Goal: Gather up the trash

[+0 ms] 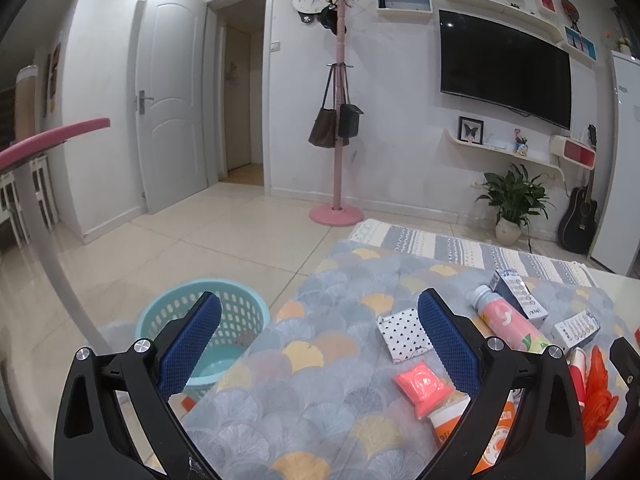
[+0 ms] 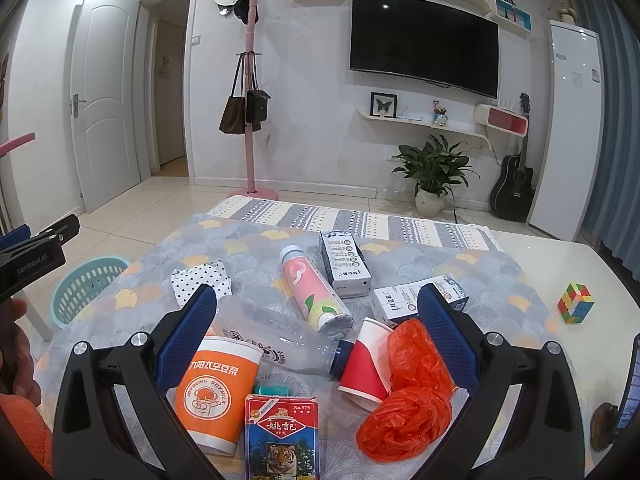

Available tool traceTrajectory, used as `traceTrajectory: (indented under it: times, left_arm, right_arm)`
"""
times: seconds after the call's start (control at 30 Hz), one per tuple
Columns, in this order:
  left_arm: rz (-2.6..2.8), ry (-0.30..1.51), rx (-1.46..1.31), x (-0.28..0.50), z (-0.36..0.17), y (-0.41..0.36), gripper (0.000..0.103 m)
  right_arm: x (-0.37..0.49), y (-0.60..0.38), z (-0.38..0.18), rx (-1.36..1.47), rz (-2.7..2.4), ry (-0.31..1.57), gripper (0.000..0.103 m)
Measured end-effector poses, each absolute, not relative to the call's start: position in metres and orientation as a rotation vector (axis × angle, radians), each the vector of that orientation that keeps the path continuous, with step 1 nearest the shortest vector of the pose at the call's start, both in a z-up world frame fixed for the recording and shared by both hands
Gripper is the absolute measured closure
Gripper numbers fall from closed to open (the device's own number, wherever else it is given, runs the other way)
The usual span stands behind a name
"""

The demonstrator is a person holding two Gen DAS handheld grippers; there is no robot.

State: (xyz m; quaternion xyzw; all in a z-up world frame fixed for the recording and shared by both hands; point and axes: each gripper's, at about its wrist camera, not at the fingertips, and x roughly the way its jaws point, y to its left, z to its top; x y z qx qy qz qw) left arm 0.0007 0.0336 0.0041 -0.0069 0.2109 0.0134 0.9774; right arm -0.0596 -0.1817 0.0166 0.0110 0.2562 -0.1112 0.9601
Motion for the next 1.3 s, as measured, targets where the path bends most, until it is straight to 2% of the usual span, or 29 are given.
traceTrajectory:
  times: [1.3]
  left_arm:
    - [0.019,0.464,-0.073,0.010,0.002,0.043,0.007]
  right_arm:
    - [-0.064,-0.180,0.026,-0.036,-0.253,0.466,0.009]
